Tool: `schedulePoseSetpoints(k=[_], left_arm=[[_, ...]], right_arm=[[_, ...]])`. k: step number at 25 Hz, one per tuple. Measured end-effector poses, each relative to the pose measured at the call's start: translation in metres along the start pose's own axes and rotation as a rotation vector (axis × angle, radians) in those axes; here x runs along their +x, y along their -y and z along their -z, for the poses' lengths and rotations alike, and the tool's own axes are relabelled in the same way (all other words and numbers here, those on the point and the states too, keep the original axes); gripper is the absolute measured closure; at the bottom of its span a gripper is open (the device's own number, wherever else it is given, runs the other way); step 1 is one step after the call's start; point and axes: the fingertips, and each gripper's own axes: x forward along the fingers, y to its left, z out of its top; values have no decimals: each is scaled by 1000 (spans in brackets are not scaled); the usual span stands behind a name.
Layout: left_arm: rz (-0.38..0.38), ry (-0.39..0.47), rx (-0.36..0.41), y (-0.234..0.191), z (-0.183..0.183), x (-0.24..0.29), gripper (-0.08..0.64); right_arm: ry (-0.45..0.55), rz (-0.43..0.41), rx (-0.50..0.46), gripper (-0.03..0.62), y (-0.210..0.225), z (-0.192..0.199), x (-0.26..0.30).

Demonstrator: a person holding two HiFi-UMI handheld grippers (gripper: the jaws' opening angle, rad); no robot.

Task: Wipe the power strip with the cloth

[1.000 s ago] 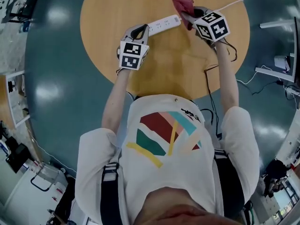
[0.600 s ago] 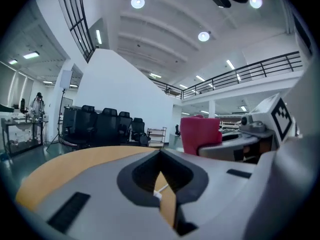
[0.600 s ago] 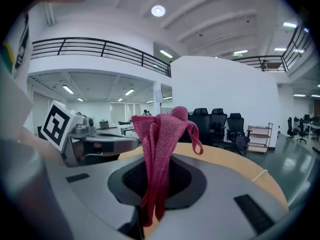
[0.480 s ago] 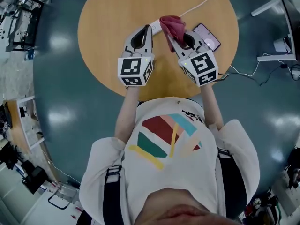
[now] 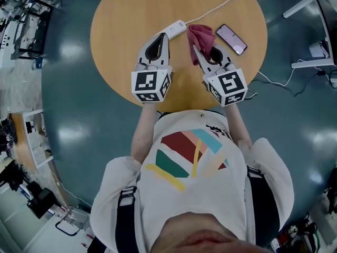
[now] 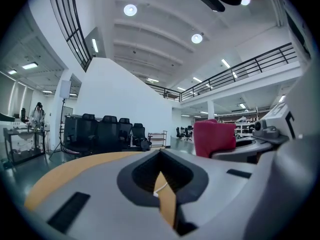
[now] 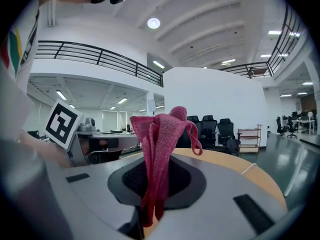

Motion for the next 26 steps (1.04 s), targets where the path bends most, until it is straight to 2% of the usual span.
schedulePoseSetpoints(k=[7, 20, 26], left_arm=[[6, 22, 17, 12, -9, -3, 518], [9, 31, 4, 14, -9, -1, 518], [15, 27, -7, -3, -5, -10, 518]], right_arm=[[28, 45, -44, 554, 5, -13, -15], [32, 26, -87, 554, -1, -12, -15], [26, 23, -84, 552, -16, -11, 0]])
